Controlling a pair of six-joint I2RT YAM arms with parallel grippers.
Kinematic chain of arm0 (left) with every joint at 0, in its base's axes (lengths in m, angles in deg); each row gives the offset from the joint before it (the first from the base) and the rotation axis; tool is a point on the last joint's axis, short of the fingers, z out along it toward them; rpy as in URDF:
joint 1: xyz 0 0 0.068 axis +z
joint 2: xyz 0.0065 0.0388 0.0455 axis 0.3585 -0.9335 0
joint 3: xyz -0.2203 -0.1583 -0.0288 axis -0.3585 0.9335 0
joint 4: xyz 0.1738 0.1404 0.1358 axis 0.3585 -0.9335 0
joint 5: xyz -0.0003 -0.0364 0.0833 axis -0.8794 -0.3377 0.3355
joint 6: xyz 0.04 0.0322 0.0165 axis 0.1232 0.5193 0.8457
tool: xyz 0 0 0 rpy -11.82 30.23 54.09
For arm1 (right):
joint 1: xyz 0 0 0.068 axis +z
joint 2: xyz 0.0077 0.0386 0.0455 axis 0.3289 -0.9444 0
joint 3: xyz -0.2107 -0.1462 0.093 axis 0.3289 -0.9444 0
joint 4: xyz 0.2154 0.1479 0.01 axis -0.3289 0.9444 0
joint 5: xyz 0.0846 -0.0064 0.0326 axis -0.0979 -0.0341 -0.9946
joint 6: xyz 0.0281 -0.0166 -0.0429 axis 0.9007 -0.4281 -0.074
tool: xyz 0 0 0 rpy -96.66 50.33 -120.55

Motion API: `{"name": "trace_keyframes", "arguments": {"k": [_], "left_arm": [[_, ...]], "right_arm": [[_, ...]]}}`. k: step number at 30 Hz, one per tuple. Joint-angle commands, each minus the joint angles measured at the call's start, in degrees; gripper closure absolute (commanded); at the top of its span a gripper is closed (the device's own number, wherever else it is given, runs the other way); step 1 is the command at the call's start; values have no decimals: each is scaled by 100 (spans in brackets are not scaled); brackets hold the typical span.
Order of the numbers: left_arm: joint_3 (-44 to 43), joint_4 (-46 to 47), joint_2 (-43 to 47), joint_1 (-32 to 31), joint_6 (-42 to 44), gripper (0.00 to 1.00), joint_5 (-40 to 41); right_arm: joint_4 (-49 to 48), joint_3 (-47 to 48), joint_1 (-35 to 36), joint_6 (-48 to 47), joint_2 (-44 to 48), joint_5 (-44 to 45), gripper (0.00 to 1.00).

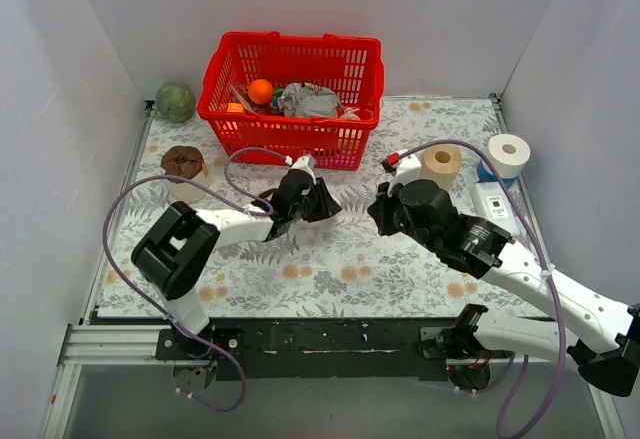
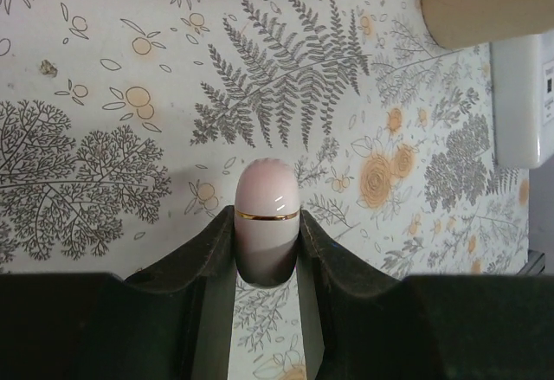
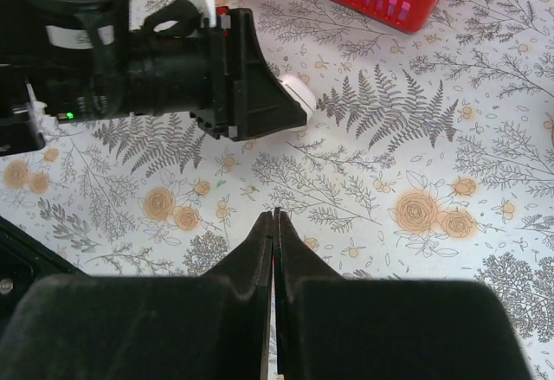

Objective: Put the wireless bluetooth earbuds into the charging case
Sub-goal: Place the charging case at the center of the board, then reset both arms

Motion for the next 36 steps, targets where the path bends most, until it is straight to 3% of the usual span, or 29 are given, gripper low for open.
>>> {"name": "trace_keyframes", "arguments": {"k": [1,6,9,10,11,17,21,27,30,31,33,35,36], "left_arm": [[-385,-293,-468,2,-351,100,178],[-403,-372,-864,11,-457,99,441],[-359,-433,-882,11,-405,83,503],[-324,-460,-874,11,-396,68,555],[-315,-512,-856,11,-361,61,573],[-104,-776,-496,28,-141,26,775],[63,-1110,-22,81,52,16,1003],[292,-2154,1673,134,325,7,1880],[248,-2744,2552,125,378,2,2530],[274,-2858,2728,116,230,2,2759],[310,-3227,3097,99,-148,2,3295],[135,-3927,3169,99,-683,2,3859],[64,-4088,3204,90,-677,2,3886]], "right_arm": [[-366,-138,-3,137,323,-65,99],[-252,-209,-12,137,490,-12,99],[-208,-217,-3,137,551,5,99],[-181,-217,-3,137,552,14,99],[-181,-217,-3,146,552,14,99],[-146,-226,-3,155,534,6,97],[-111,-209,-3,181,543,14,95],[-146,-314,-3,76,666,76,89],[-199,-463,-3,-82,736,172,75],[-268,-524,-3,-108,771,181,64],[-322,-630,-3,-153,841,243,52],[-418,-814,6,-214,903,295,47],[-436,-876,-3,-197,929,313,30]]}}
